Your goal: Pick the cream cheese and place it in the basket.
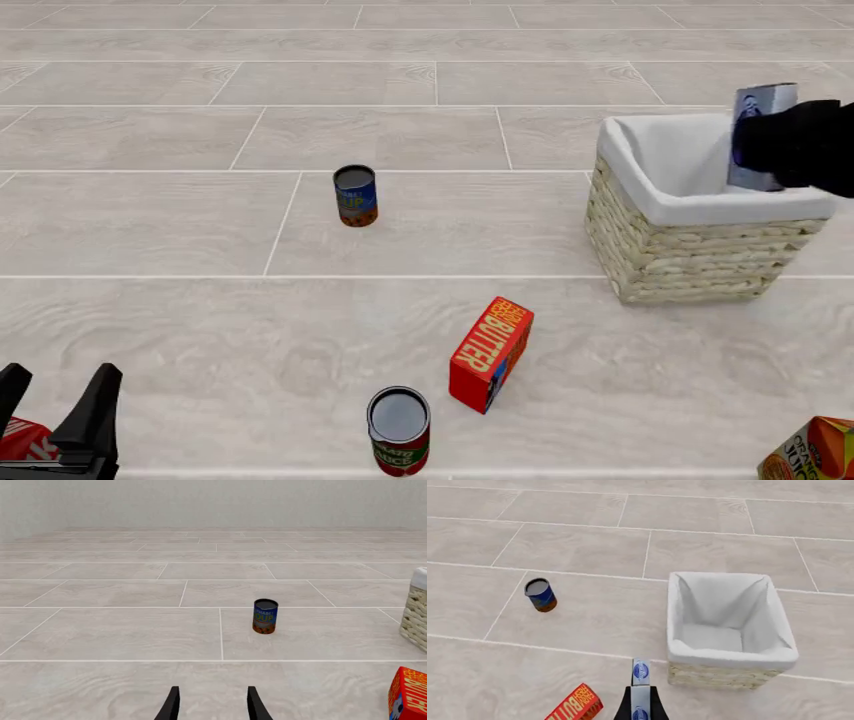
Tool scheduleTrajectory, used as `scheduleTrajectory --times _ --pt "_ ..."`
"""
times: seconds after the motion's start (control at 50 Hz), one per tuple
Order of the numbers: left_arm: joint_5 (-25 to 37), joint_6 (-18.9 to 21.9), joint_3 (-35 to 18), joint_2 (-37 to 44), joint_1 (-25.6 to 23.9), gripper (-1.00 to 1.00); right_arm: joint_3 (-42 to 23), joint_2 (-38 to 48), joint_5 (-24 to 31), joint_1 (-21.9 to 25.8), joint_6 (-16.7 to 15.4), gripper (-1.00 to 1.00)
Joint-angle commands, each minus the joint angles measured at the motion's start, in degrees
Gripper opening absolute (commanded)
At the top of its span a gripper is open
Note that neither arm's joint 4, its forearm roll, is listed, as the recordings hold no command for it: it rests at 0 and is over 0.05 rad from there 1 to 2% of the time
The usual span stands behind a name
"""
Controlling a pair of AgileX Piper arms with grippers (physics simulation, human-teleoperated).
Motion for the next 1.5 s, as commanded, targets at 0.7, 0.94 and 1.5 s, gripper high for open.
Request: scheduleTrajectory --times 0.7,0.94,1.5 --pt "0.0 0.0 0.0 0.0 0.0 1.0 -16.5 21.9 1.1 -8.9 -9.7 -1.0" --pt "0.0 0.0 0.0 0.0 0.0 1.0 -16.8 24.2 1.3 -9.9 -11.6 -1.0" --pt "0.0 0.0 0.0 0.0 0.0 1.0 -24.5 33.4 5.2 -13.0 -13.2 -1.0"
